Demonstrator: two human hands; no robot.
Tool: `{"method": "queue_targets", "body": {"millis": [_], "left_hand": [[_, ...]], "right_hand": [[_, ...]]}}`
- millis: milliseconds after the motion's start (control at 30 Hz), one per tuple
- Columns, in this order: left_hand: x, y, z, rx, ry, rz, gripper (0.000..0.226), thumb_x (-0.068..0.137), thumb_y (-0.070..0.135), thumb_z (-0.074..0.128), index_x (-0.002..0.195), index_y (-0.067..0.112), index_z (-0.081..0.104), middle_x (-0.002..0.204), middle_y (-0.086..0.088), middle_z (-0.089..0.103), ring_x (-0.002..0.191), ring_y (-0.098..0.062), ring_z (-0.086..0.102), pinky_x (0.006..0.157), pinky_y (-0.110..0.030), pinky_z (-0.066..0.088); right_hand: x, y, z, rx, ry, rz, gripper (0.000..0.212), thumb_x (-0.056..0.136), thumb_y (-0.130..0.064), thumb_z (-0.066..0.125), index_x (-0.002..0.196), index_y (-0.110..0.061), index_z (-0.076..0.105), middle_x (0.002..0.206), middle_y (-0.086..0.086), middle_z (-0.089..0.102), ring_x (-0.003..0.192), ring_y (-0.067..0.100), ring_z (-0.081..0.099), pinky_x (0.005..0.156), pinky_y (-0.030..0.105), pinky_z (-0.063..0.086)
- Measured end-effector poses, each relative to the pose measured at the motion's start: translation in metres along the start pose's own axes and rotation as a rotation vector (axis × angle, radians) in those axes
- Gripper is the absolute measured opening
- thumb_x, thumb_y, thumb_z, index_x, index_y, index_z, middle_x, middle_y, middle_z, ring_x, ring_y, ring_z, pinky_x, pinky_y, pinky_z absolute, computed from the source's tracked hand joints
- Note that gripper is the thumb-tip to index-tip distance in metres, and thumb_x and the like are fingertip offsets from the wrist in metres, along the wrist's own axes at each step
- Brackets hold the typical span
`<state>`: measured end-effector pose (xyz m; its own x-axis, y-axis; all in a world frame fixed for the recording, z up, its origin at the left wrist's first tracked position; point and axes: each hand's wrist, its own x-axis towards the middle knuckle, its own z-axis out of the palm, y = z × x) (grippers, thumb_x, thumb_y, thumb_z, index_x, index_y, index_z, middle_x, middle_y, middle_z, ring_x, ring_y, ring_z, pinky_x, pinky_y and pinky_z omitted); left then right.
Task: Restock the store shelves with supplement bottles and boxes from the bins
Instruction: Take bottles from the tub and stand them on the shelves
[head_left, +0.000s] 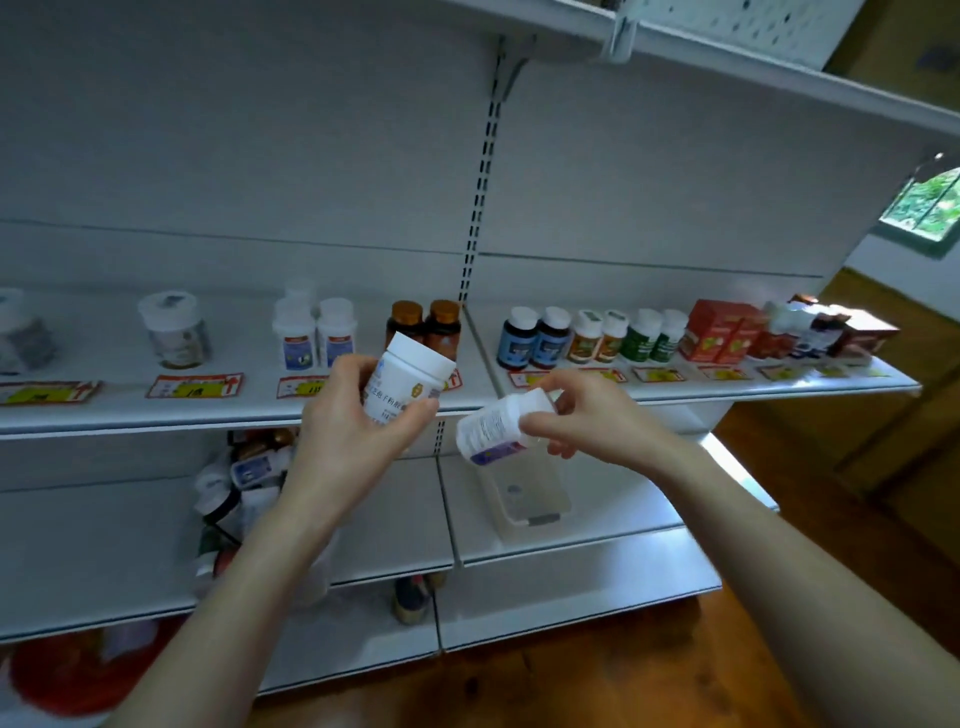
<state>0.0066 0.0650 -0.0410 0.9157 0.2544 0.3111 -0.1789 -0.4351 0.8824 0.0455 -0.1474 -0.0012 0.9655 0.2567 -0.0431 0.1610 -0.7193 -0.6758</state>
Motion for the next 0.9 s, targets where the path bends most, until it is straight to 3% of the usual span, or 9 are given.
{"method": "queue_targets", "body": {"millis": [133,233,300,400,500,600,700,800,900], "left_hand": [[-0.002,0.003,-0.005,0.029,0.097,-0.022,0.043,0.072,0.025,0.076,0.101,0.025,0.045,0.084,0.019,0.052,0.076,0.000,0.053,0.067,-0.022,0.045],[-0.006,-0.002,-0.020,0.038,0.158,-0.053,0.043,0.072,0.024,0.077,0.102,0.025,0.046,0.086,0.021,0.052,0.078,0.006,0.052,0.063,-0.010,0.041],[-0.009,-0.009,-0.035,0.042,0.203,-0.074,0.044,0.070,0.026,0.079,0.102,0.025,0.048,0.088,0.021,0.054,0.079,0.007,0.054,0.063,-0.009,0.041],[-0.011,-0.022,-0.060,0.049,0.263,-0.101,0.043,0.066,0.034,0.079,0.097,0.028,0.049,0.088,0.020,0.056,0.077,0.012,0.054,0.063,-0.008,0.042],[-0.010,-0.039,-0.089,0.041,0.325,-0.141,0.042,0.062,0.041,0.077,0.093,0.035,0.049,0.088,0.020,0.057,0.077,0.010,0.056,0.067,-0.018,0.047],[-0.003,-0.057,-0.119,0.027,0.384,-0.186,0.050,0.058,0.042,0.071,0.100,0.024,0.050,0.089,0.018,0.058,0.078,0.005,0.057,0.067,-0.025,0.050],[0.014,-0.073,-0.144,0.044,0.383,-0.180,0.048,0.062,0.036,0.077,0.099,0.023,0.049,0.088,0.018,0.056,0.078,-0.001,0.057,0.066,-0.021,0.046],[0.037,-0.081,-0.158,0.065,0.336,-0.141,0.050,0.062,0.034,0.080,0.100,0.023,0.049,0.088,0.020,0.054,0.079,0.006,0.053,0.065,-0.014,0.042],[0.058,-0.087,-0.162,0.084,0.277,-0.099,0.040,0.072,0.022,0.077,0.100,0.022,0.048,0.086,0.022,0.052,0.077,0.008,0.051,0.062,-0.010,0.039]], "right_hand": [[0.019,-0.008,0.002,0.028,0.037,-0.061,0.025,0.081,-0.030,0.064,0.088,-0.006,0.062,0.074,0.010,0.068,0.059,0.020,0.067,0.058,0.037,0.055],[0.031,-0.022,0.016,0.097,0.019,-0.121,0.017,0.082,-0.024,0.064,0.089,-0.008,0.062,0.072,0.009,0.066,0.052,0.017,0.063,0.049,0.028,0.050],[0.039,-0.031,0.028,0.153,-0.020,-0.160,0.012,0.084,-0.021,0.063,0.094,-0.015,0.060,0.068,0.006,0.064,0.049,0.017,0.060,0.043,0.021,0.046],[0.051,-0.047,0.044,0.223,-0.101,-0.196,0.010,0.085,-0.019,0.062,0.095,-0.016,0.062,0.072,0.009,0.065,0.051,0.018,0.059,0.046,0.023,0.047],[0.066,-0.065,0.064,0.224,-0.194,-0.232,0.013,0.082,-0.014,0.066,0.094,-0.018,0.062,0.074,0.004,0.061,0.052,0.018,0.056,0.048,0.022,0.047],[0.083,-0.085,0.090,0.116,-0.238,-0.290,0.022,0.076,-0.018,0.072,0.088,-0.031,0.060,0.077,-0.004,0.059,0.051,0.005,0.058,0.052,0.022,0.049],[0.098,-0.104,0.113,0.020,-0.220,-0.328,0.027,0.074,-0.021,0.072,0.090,-0.036,0.056,0.080,-0.014,0.056,0.056,-0.011,0.055,0.057,0.011,0.043],[0.110,-0.116,0.121,0.015,-0.160,-0.315,0.030,0.076,-0.019,0.069,0.097,-0.035,0.055,0.082,-0.018,0.056,0.059,-0.007,0.053,0.060,0.010,0.041],[0.120,-0.121,0.113,0.121,-0.041,-0.260,0.028,0.078,-0.016,0.069,0.102,-0.028,0.059,0.082,-0.011,0.060,0.065,0.003,0.057,0.061,0.020,0.048]]}}
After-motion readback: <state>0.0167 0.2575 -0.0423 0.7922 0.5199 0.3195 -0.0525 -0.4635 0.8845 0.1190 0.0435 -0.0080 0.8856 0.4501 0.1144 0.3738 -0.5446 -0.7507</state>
